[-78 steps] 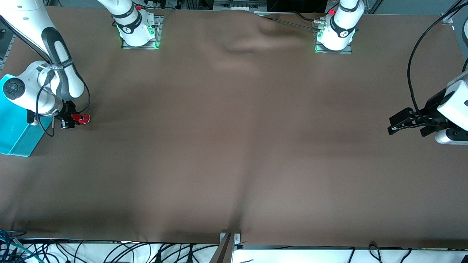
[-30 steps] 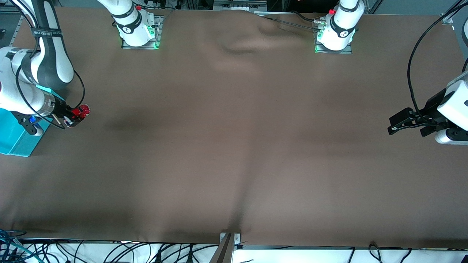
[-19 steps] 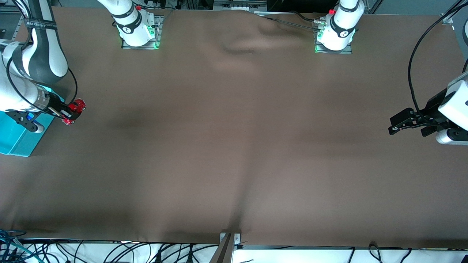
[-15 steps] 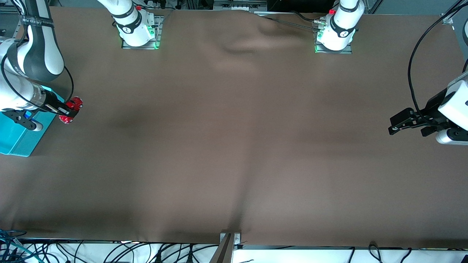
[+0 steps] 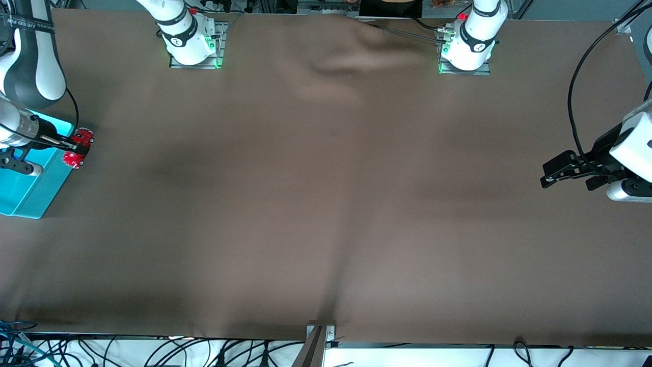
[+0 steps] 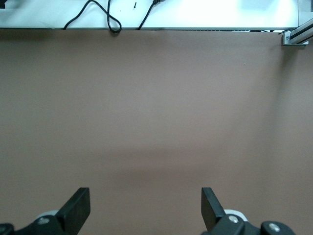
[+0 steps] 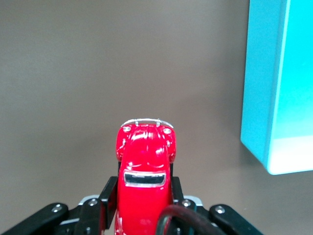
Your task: Wind red beetle toy and store in blue box
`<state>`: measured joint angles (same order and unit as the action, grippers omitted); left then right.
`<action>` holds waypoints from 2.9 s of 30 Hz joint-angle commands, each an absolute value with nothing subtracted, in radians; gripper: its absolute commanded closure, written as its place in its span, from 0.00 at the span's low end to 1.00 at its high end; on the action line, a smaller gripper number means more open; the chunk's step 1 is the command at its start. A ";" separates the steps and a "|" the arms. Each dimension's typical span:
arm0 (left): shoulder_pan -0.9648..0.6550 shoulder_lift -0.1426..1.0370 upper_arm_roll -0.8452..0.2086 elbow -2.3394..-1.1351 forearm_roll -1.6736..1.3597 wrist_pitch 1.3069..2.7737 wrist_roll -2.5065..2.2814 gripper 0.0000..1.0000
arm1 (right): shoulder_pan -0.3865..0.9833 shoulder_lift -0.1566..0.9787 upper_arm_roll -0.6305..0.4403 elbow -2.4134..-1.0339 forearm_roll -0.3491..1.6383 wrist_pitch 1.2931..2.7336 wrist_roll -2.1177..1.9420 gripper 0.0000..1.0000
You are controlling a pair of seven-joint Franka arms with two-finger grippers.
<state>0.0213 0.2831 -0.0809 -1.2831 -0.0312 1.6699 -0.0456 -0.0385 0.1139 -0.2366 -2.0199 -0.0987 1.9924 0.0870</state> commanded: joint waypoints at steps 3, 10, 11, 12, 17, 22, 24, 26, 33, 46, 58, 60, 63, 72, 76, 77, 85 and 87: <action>0.018 0.278 -0.080 -1.284 -0.015 1.661 -0.020 0.00 | -0.089 0.107 -0.242 -1.985 -0.120 1.953 -0.055 1.00; 0.018 0.278 -0.080 -1.284 -0.017 1.661 -0.020 0.00 | -0.103 0.123 -0.291 -1.954 -0.120 1.939 -0.152 1.00; 0.018 0.278 -0.080 -1.284 -0.015 1.661 -0.020 0.00 | -0.107 0.127 -0.298 -1.951 -0.120 1.939 -0.166 1.00; 0.018 0.278 -0.080 -1.284 -0.017 1.661 -0.020 0.00 | -0.110 0.135 -0.302 -1.942 -0.120 1.939 -0.184 1.00; 0.018 0.278 -0.078 -1.284 -0.015 1.661 -0.020 0.00 | -0.124 0.173 -0.342 -1.910 -0.120 1.954 -0.258 1.00; 0.018 0.278 -0.078 -1.284 -0.017 1.661 -0.020 0.00 | -0.144 0.209 -0.364 -1.881 -0.118 1.965 -0.314 1.00; 0.018 0.278 -0.078 -1.284 -0.017 1.661 -0.020 0.00 | -0.153 0.218 -0.364 -1.870 -0.118 1.967 -0.339 1.00; 0.018 0.278 -0.078 -1.284 -0.017 1.661 -0.020 0.00 | -0.160 0.227 -0.365 -1.861 -0.118 1.974 -0.356 1.00; 0.018 0.278 -0.078 -1.284 -0.015 1.661 -0.020 0.00 | -0.186 0.273 -0.387 -1.822 -0.117 1.997 -0.437 1.00; 0.018 0.278 -0.078 -1.284 -0.017 1.661 -0.020 0.00 | -0.278 0.396 -0.403 -1.802 -0.097 2.164 -0.543 1.00; 0.018 0.278 -0.078 -1.284 -0.017 1.661 -0.020 0.00 | -0.328 0.453 -0.422 -1.784 -0.037 2.171 -0.594 1.00; 0.018 0.278 -0.078 -1.284 -0.017 1.661 -0.020 0.00 | -0.333 0.453 -0.422 -1.784 -0.026 2.169 -0.595 1.00; 0.018 0.278 -0.078 -1.284 -0.017 1.661 -0.020 0.00 | -0.342 0.460 -0.422 -1.782 -0.026 2.172 -0.600 1.00; 0.018 0.278 -0.078 -1.284 -0.017 1.660 -0.020 0.00 | -0.370 0.485 -0.422 -1.782 0.014 2.177 -0.635 1.00; 0.018 0.278 -0.078 -1.284 -0.017 1.661 -0.020 0.00 | -0.383 0.506 -0.423 -1.781 0.046 2.195 -0.672 1.00; 0.018 0.278 -0.078 -1.284 -0.017 1.661 -0.020 0.00 | -0.383 0.514 -0.423 -1.781 0.051 2.201 -0.675 1.00; 0.018 0.278 -0.078 -1.284 -0.017 1.661 -0.020 0.00 | -0.408 0.583 -0.420 -1.724 0.055 2.221 -0.701 1.00; 0.018 0.278 -0.078 -1.284 -0.017 1.661 -0.020 0.00 | -0.417 0.595 -0.417 -1.712 0.055 2.223 -0.706 1.00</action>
<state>0.0213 0.2831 -0.0809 -1.2831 -0.0312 1.6699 -0.0455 -0.3839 0.5364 -0.4242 -1.7886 0.0297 2.2299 -0.6586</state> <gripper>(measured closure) 0.000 0.533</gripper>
